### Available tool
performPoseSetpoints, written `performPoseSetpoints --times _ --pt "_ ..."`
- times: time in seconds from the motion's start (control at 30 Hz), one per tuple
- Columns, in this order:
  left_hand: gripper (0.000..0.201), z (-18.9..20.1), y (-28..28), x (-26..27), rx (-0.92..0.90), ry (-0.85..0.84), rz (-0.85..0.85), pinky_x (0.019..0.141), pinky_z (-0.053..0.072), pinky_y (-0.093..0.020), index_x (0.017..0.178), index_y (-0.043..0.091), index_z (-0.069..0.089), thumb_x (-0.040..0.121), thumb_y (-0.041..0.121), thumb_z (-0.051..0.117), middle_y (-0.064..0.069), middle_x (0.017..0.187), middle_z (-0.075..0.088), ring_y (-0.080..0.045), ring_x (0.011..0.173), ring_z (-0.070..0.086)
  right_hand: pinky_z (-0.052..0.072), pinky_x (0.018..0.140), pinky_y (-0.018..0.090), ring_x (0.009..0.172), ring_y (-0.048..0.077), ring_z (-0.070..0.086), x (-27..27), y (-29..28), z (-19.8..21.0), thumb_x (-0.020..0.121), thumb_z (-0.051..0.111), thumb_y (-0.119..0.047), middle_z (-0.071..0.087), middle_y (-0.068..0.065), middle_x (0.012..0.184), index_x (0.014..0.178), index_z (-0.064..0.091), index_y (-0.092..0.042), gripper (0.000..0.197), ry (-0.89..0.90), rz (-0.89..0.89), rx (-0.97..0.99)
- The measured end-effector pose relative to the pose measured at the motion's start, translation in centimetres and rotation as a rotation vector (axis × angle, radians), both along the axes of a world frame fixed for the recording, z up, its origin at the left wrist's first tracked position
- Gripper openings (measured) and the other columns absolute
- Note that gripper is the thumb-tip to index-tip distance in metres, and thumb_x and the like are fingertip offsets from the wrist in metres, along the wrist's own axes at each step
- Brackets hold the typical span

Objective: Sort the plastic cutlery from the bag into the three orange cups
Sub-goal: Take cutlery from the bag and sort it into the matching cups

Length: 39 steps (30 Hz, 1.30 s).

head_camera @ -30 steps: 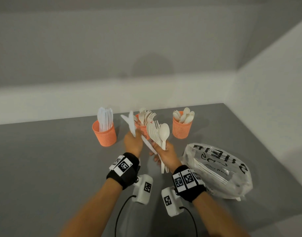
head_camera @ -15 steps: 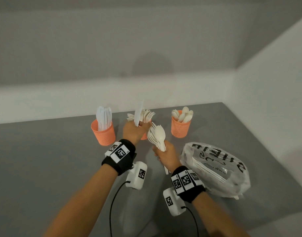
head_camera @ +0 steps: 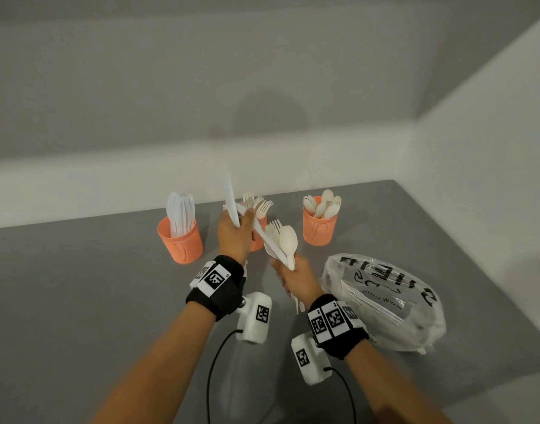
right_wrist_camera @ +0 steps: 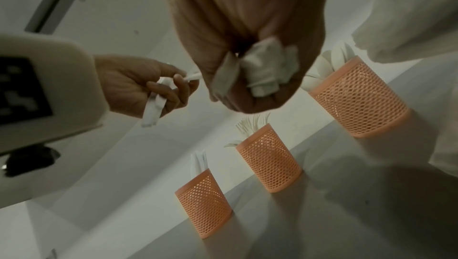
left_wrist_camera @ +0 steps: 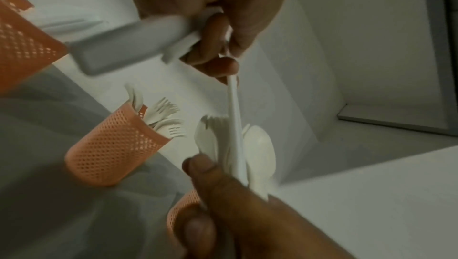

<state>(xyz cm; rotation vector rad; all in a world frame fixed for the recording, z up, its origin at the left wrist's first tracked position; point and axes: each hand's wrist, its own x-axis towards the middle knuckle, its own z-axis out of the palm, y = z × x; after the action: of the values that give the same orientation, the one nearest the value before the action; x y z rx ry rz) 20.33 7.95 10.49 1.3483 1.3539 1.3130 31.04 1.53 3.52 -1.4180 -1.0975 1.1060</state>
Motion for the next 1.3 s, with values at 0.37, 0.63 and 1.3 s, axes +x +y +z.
performPoseSetpoints --times 0.37,0.63,1.3 --pt "0.035 -2.8 -2.0 0.4 -0.082 -0.113 0.057 0.061 0.044 -0.028 0.063 0.015 0.054 0.096 0.023 0.048 -0.003 0.064 0.057 -0.021 0.064 0.054 0.030 0.037 0.020 0.037 0.004 0.034 -1.4 0.2 0.5 0.094 0.052 -0.020 0.043 -0.002 0.054 0.080 0.053 -0.025 0.015 0.014 0.058 -0.066" --pt "0.022 0.2 -0.1 -3.5 -0.150 -0.222 0.007 0.037 0.032 -0.018 0.077 0.019 0.051 0.098 0.021 0.044 0.008 0.042 0.038 -0.008 0.034 0.033 0.031 0.036 0.016 0.032 0.004 0.033 -0.7 -0.1 0.7 0.091 0.059 -0.024 0.038 -0.007 0.041 0.069 0.050 -0.017 0.024 0.349 0.079 -0.156" --pt "0.021 -1.5 -1.7 -1.3 -0.179 -0.070 -0.141 0.067 0.052 -0.027 0.092 0.010 0.061 0.075 0.011 0.074 -0.004 0.082 0.065 -0.018 0.074 0.062 0.047 0.052 0.022 0.049 0.010 0.051 -3.3 1.1 3.1 0.085 0.044 0.006 0.049 0.003 0.061 0.078 0.051 -0.016 0.024 -0.032 0.350 -0.136"
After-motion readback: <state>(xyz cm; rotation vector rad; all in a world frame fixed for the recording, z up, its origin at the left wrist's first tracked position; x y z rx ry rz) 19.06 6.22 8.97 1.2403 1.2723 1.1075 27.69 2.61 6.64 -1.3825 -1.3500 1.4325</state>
